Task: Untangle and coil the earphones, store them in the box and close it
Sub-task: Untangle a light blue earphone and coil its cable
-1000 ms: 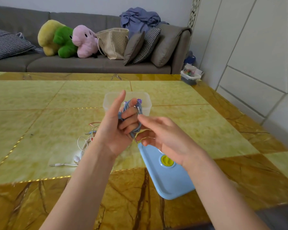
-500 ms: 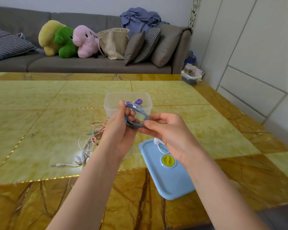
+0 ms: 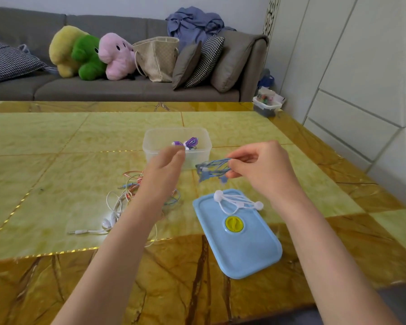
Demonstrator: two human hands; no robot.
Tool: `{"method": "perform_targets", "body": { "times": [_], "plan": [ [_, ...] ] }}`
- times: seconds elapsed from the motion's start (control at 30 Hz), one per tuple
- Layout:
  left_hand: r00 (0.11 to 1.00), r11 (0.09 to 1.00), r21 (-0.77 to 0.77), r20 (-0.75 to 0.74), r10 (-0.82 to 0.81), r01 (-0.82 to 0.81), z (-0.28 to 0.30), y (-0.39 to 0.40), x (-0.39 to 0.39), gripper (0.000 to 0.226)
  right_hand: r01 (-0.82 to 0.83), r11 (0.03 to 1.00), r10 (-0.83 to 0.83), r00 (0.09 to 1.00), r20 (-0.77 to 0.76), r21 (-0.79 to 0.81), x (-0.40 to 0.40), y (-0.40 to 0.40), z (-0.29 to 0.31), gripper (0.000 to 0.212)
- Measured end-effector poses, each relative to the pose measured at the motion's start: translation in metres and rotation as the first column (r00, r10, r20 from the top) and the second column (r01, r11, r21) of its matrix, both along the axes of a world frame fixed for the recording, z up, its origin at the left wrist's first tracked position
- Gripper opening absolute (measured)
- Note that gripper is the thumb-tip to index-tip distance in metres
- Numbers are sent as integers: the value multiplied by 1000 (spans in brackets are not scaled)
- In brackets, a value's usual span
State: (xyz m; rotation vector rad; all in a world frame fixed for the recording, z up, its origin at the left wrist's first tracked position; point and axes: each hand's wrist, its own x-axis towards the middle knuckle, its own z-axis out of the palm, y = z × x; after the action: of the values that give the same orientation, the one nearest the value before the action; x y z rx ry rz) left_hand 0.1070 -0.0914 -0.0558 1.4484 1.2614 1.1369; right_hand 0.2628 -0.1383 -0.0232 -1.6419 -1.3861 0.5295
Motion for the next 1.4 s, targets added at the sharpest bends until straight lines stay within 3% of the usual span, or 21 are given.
{"method": "perform_targets", "body": {
  "times": [0.07,0.17,0.27,0.43,0.7,0.87,0.97,1.2,1.27,1.4],
  "plan": [
    [975,943,278,-178,-134,180,8,-2,-1,31,-46,999,47,998,51,-29,-3,-3,3,19],
    [872,832,351,-400,-282,430,7,-9,10,32,-121,992,123,991,53,-35,-8,-5,6,24],
    [859,827,251,-248,-448,503,0,-13,18,28,-133,991,133,991,-27,3,-6,-5,8,18],
    [824,822,68,4,-567,565,3,-14,17,33,-227,974,218,935,-281,-1,2,-9,12,13],
    [760,755,-79,78,-646,650,10,-20,10,34,-287,958,267,872,-411,15,8,-6,9,11],
    [740,727,-150,54,-671,670,5,-23,7,33,-440,889,369,852,-372,-126,3,-4,3,14],
    [737,720,-171,73,-672,673,1,-22,8,34,-389,911,327,883,-337,-134,1,-3,-1,5],
    [728,712,-160,219,-650,684,7,-24,13,27,-297,955,236,768,-595,-5,4,0,-6,6],
    [723,733,-116,329,-608,670,9,-25,14,29,-288,957,243,718,-652,39,2,1,-8,5],
    [724,828,-133,572,-385,545,9,-23,12,35,-298,954,215,647,-731,16,5,3,-7,25]
  ]
}}
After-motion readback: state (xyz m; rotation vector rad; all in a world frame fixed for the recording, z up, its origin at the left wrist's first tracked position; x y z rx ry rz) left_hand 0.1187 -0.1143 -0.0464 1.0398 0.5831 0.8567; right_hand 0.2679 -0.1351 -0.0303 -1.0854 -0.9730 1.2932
